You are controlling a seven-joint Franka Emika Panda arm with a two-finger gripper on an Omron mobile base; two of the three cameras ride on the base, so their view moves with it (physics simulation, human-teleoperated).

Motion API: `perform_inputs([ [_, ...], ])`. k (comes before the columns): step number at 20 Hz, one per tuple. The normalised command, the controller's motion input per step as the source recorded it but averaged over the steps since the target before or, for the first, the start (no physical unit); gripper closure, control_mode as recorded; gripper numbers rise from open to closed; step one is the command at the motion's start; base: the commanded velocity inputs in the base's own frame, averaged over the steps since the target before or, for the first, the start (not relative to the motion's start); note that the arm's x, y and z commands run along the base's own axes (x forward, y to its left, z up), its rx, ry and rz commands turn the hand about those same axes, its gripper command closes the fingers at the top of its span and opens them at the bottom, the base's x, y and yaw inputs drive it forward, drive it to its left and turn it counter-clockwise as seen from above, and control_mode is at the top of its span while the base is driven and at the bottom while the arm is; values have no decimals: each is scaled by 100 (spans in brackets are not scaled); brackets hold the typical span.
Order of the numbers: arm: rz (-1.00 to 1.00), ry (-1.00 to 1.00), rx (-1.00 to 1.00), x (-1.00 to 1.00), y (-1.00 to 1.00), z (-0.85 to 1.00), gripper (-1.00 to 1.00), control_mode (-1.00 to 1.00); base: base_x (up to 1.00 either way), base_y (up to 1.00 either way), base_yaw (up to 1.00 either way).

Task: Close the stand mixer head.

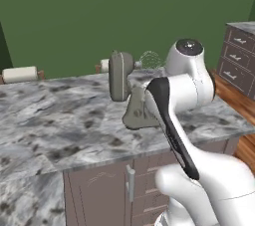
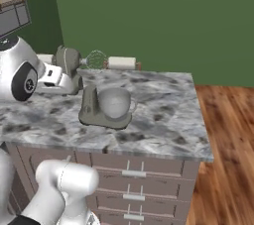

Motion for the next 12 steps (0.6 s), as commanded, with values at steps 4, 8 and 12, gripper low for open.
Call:
perform_inputs([
  [4, -2, -3, -9, 10, 69, 33, -100, -100, 0, 0, 0],
  [8, -4, 0, -6, 9, 79, 25, -100, -100, 0, 0, 0],
  [12, -7, 0, -9, 10, 84, 20, -100, -100, 0, 0, 0],
])
